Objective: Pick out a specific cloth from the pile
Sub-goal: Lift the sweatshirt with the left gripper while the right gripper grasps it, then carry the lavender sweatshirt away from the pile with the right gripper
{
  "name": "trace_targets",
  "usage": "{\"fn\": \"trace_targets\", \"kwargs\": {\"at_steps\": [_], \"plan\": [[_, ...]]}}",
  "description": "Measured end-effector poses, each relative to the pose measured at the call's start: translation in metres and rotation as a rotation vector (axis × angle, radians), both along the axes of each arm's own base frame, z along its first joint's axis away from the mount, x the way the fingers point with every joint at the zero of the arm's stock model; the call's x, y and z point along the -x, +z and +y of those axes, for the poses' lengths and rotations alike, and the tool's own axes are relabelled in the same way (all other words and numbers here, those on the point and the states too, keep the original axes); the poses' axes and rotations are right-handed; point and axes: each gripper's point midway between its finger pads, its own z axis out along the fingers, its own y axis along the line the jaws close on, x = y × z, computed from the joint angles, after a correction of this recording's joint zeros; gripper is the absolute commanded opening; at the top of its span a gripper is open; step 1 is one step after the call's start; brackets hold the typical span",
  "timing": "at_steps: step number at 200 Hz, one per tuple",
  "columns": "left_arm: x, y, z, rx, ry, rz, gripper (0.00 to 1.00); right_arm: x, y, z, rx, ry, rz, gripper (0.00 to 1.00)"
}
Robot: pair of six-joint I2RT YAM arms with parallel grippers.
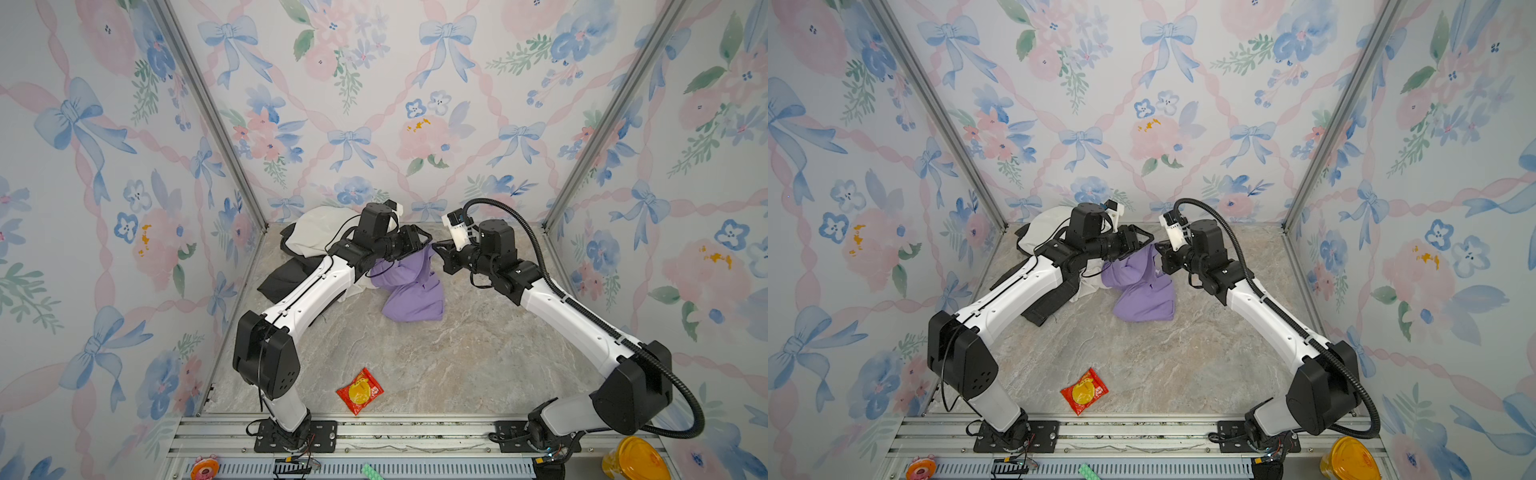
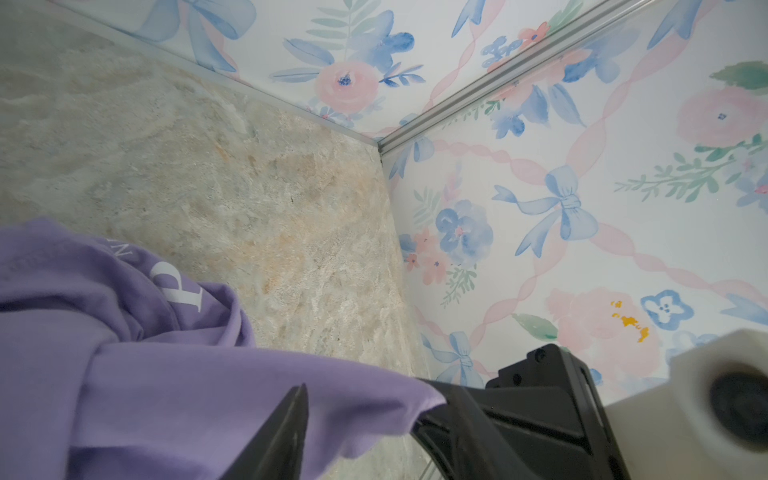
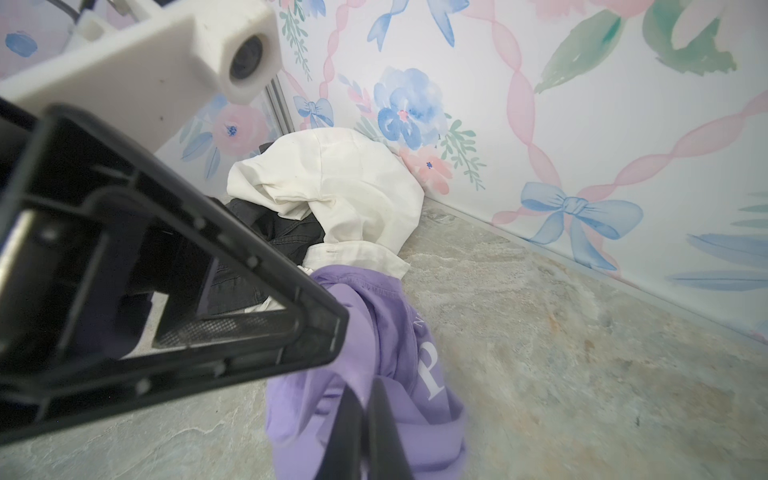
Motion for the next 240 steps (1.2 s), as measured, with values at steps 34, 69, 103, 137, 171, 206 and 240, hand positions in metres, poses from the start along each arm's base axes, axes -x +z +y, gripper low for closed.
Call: {"fn": "trace_targets", "kwargs": {"at_steps": [34,69,103,137,171,206,240], "plan": [[-0.008,0.018,0.024,-0.027,0.089,-0.072,0.98,-0.013,0.011,-0.033,-0.01,-0.085,-0.023,0.0],[-0.002,0.049,0.05,-0.031,0.161,-0.162,0.98,-0.033,0.034,-0.096,-0.047,-0.239,-0.057,0.0],[-0.003,0.054,0.064,-0.032,0.201,-0.184,0.98,-0.054,0.075,-0.172,-0.115,-0.427,-0.121,0.0],[-0.006,0.046,0.069,-0.048,0.219,-0.171,0.98,-0.067,0.136,-0.241,-0.211,-0.594,-0.223,0.0],[-0.007,0.046,0.07,-0.049,0.225,-0.173,0.98,-0.075,0.192,-0.254,-0.293,-0.612,-0.328,0.0],[-0.009,0.045,0.072,-0.057,0.243,-0.175,0.98,-0.078,0.213,-0.25,-0.36,-0.586,-0.356,0.0],[-0.009,0.039,0.074,-0.066,0.252,-0.168,0.98,-0.082,0.209,-0.246,-0.372,-0.563,-0.335,0.0]]}}
